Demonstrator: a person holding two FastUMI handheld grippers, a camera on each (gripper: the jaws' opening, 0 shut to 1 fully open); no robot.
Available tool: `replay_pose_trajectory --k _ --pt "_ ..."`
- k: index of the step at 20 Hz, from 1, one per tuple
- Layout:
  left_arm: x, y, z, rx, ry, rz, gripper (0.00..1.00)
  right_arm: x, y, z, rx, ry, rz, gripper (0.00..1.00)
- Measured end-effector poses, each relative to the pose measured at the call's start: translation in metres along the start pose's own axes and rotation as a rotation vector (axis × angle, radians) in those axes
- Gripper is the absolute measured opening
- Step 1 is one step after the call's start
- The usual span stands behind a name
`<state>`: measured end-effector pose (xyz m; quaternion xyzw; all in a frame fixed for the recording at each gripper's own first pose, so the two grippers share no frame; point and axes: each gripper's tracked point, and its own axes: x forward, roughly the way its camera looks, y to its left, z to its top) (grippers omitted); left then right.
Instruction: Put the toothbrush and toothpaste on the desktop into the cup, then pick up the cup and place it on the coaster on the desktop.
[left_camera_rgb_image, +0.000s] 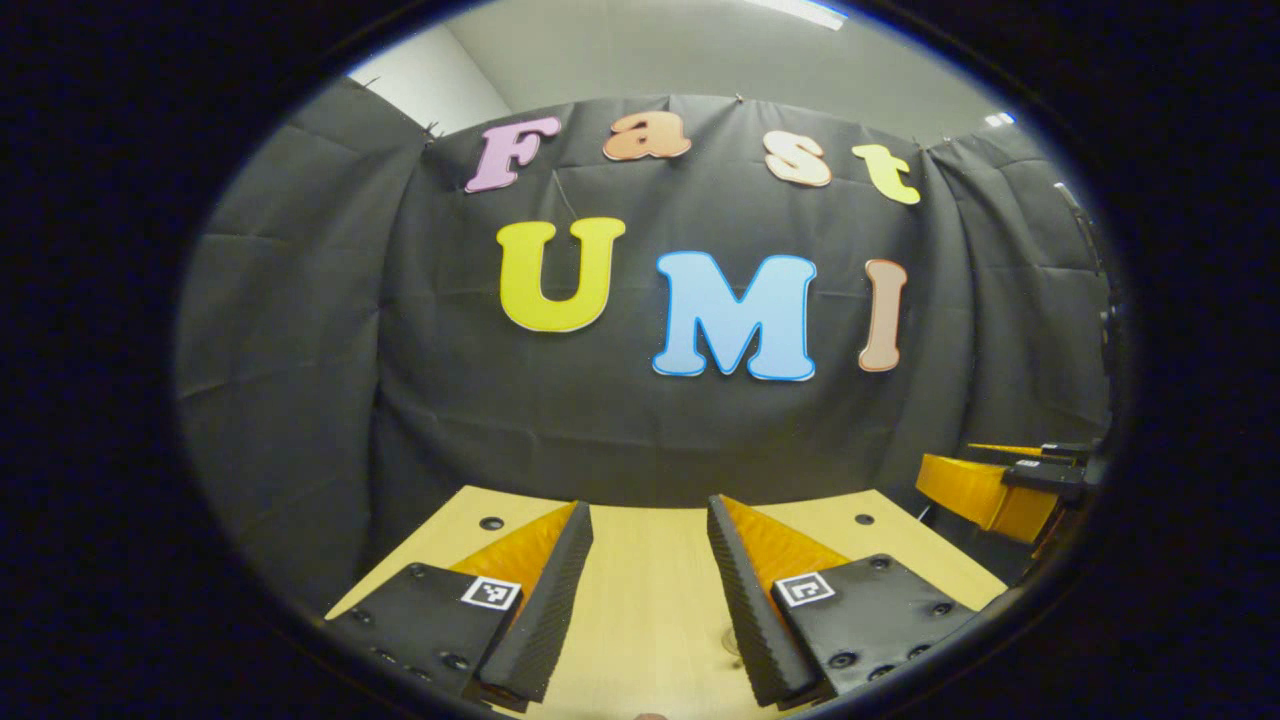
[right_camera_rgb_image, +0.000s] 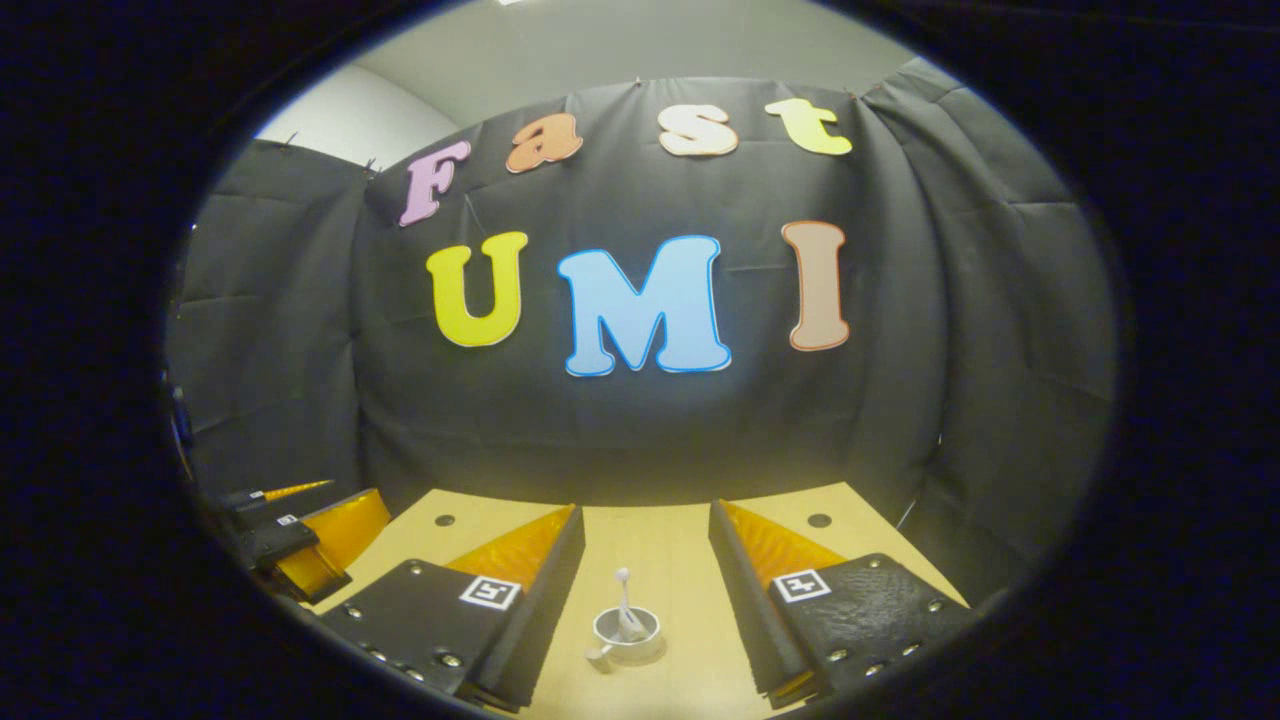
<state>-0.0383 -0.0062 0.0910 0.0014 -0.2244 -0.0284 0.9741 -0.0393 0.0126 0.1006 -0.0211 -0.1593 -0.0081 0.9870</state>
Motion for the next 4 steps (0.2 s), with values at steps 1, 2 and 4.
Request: replay_pose_trajectory --k 1,2,4 --pt "-0.0029 -0.0005 0.0033 0.004 -0.012 0.003 0.81 -0.0023 0.002 0.0019 -0.001 -0.014 -0.003 0.79" --pt "-0.0043 -0.0021 0.0055 0.01 -0.022 0.001 0.78 -0.0053 0.0008 0.0042 -0.005 -0.021 -0.011 0.8" --pt "-0.0065 -0.0043 0.0054 0.019 -0.038 -0.012 0.77 -0.01 -0.0038 0.0069 -0.018 -0.038 -0.029 0.8"
